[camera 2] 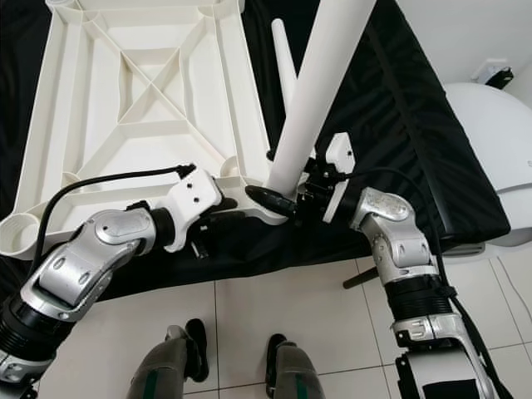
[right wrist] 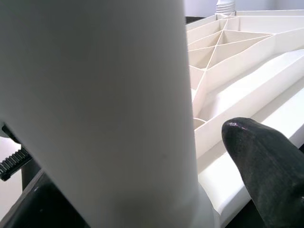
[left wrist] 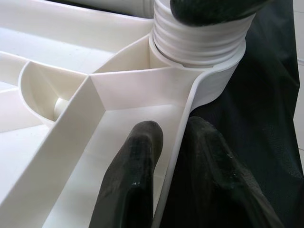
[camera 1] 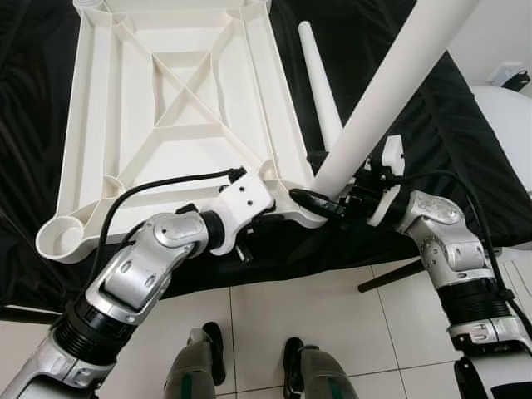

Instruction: Building children table

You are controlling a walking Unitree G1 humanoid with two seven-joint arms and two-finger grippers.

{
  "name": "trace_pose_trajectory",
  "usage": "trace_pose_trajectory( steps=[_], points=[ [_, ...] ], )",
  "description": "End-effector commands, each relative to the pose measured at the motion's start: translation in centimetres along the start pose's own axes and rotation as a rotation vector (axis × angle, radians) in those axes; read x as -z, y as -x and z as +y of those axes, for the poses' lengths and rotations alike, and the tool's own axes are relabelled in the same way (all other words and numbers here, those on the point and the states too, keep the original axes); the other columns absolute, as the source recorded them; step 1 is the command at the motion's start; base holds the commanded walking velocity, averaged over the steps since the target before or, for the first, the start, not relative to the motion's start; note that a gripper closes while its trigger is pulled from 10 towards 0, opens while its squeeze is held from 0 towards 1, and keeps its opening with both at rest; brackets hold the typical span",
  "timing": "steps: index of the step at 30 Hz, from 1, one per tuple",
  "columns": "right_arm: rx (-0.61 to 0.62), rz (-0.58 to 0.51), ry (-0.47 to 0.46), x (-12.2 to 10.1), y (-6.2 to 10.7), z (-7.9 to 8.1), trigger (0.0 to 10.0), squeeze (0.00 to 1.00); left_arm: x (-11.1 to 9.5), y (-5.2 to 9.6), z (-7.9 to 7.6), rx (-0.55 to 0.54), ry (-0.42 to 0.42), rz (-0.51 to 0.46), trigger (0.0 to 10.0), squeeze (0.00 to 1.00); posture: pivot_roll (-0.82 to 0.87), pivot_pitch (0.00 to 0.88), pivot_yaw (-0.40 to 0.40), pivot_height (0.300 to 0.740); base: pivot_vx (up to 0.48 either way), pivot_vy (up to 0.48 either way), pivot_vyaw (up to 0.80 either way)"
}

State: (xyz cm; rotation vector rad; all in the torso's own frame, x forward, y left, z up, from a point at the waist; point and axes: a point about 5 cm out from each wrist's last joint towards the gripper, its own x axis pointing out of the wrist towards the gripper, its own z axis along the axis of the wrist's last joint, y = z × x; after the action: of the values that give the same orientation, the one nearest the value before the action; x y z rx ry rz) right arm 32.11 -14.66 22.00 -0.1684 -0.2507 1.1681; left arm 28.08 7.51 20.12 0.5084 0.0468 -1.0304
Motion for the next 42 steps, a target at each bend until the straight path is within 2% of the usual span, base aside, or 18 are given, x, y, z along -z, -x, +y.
trace_pose_trajectory(
  steps=[1, 15, 42],
  points=[
    [-0.015, 0.008, 0.010, 0.15, -0.01, -0.07, 10.0, 0.00, 1.25, -0.20, -1.62, 0.113, 0.032, 0.051, 10.0, 0.00, -0.01, 0.268, -0.017, 0.740, 0.000, 0.000, 0.00],
    [-0.025, 0.007, 0.029, -0.07, -0.04, -0.67, 10.0, 0.00, 1.20, -0.19, -1.62, 0.115, 0.029, 0.049, 10.0, 0.00, -0.01, 0.263, -0.017, 0.740, 0.000, 0.000, 0.00],
    [-0.064, -0.002, 0.030, 0.03, -0.49, -0.53, 10.0, 0.00, 1.11, -0.24, -1.29, 0.112, 0.031, 0.042, 10.0, 0.00, -0.02, 0.242, -0.014, 0.740, 0.000, 0.000, 0.00]
  ],
)
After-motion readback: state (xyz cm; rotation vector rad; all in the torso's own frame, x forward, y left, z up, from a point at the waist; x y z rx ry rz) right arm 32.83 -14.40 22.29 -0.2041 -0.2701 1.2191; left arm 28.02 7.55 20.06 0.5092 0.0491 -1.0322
